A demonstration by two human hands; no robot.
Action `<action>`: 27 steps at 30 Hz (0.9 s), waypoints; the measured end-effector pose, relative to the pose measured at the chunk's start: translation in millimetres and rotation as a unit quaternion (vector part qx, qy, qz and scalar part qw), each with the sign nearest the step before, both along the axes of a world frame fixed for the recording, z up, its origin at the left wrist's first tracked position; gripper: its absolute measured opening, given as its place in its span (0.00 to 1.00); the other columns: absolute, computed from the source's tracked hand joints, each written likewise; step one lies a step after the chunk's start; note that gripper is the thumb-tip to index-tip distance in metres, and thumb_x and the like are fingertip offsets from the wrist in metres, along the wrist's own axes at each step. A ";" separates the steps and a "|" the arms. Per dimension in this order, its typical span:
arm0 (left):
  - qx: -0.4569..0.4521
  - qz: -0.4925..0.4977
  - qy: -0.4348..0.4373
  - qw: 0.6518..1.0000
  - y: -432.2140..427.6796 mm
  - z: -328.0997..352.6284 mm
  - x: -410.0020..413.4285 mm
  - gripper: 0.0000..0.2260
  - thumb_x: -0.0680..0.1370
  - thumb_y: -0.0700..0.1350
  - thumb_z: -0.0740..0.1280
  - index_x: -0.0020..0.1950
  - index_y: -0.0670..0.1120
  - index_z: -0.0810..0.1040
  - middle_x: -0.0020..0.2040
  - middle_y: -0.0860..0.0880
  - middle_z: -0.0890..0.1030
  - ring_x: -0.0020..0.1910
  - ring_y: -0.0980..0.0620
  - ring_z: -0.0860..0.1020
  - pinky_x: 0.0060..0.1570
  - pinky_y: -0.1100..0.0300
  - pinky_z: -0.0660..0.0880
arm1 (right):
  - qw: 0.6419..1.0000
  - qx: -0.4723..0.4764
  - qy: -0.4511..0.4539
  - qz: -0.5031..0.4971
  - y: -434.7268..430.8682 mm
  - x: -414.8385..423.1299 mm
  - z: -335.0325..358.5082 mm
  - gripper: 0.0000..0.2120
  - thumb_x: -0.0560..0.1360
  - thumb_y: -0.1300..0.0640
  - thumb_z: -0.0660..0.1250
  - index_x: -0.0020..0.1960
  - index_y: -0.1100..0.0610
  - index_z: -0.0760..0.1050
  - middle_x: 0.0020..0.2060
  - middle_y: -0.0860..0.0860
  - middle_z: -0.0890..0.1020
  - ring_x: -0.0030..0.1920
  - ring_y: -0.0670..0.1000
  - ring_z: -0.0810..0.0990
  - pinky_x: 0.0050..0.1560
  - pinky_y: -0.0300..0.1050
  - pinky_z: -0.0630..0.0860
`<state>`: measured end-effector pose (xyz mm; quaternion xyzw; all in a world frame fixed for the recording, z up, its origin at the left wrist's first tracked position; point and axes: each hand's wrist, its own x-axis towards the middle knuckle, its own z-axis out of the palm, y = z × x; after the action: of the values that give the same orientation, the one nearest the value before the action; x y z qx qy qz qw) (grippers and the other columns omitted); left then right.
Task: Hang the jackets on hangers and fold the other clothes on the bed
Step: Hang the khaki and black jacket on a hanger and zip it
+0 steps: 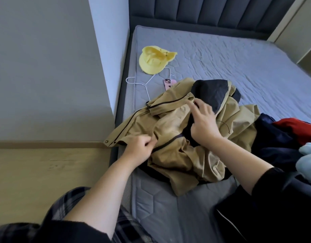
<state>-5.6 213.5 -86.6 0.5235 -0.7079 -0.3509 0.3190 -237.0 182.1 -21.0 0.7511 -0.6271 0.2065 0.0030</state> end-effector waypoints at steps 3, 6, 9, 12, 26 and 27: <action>-0.059 -0.097 -0.124 0.986 13.6 -7.6 -11.1 0.12 0.78 0.43 0.65 0.42 0.38 0.82 0.42 0.42 0.80 0.47 0.44 0.76 0.49 0.52 0.71 | 0.973 0.093 0.193 0.088 -9.7 17.1 -13.5 0.40 0.67 0.66 0.62 0.75 0.44 0.57 0.77 0.55 0.51 0.76 0.57 0.47 0.74 0.56 0.46; -0.117 -0.088 -0.207 0.967 15.1 -14.0 -10.9 0.12 0.77 0.46 0.63 0.44 0.41 0.83 0.46 0.44 0.81 0.54 0.43 0.76 0.59 0.50 0.67 | 0.947 0.148 0.262 0.116 -18.1 16.8 -22.9 0.19 0.71 0.59 0.64 0.61 0.47 0.78 0.72 0.54 0.64 0.75 0.56 0.54 0.73 0.50 0.48; -0.114 0.040 -0.272 0.955 5.3 -19.2 4.4 0.09 0.77 0.48 0.65 0.53 0.50 0.82 0.57 0.54 0.80 0.68 0.51 0.67 0.70 0.44 0.52 | 0.961 0.139 0.229 0.072 -12.3 -8.3 -25.4 0.14 0.71 0.59 0.64 0.54 0.50 0.82 0.60 0.53 0.74 0.66 0.57 0.66 0.68 0.46 0.56; -0.057 0.115 -0.255 0.958 0.5 -16.1 14.4 0.08 0.76 0.45 0.67 0.52 0.51 0.82 0.53 0.55 0.81 0.64 0.53 0.70 0.69 0.39 0.54 | 0.972 0.105 0.207 0.021 8.5 -40.3 -29.9 0.13 0.68 0.61 0.68 0.51 0.54 0.83 0.51 0.57 0.76 0.56 0.60 0.71 0.60 0.50 0.65; 0.119 0.007 -0.034 0.992 19.4 -5.7 1.4 0.06 0.76 0.42 0.67 0.43 0.49 0.84 0.38 0.58 0.80 0.42 0.59 0.76 0.41 0.68 0.70 | 0.891 0.094 -0.351 -0.272 22.5 -40.8 -19.2 0.19 0.73 0.51 0.66 0.61 0.56 0.70 0.55 0.53 0.75 0.51 0.50 0.75 0.53 0.44 0.72; 0.125 -0.005 -0.024 0.992 19.9 -6.7 0.9 0.06 0.76 0.42 0.68 0.45 0.49 0.85 0.39 0.60 0.80 0.42 0.63 0.76 0.41 0.73 0.69 | 0.885 0.082 -0.352 -0.293 21.4 -37.1 -19.0 0.25 0.73 0.48 0.68 0.65 0.56 0.67 0.60 0.53 0.71 0.57 0.51 0.73 0.57 0.44 0.70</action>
<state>-4.7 233.4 -93.3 0.5640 -0.6682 -0.4260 0.2321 -274.1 203.5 -40.0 0.4084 -0.7933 0.3948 -0.2193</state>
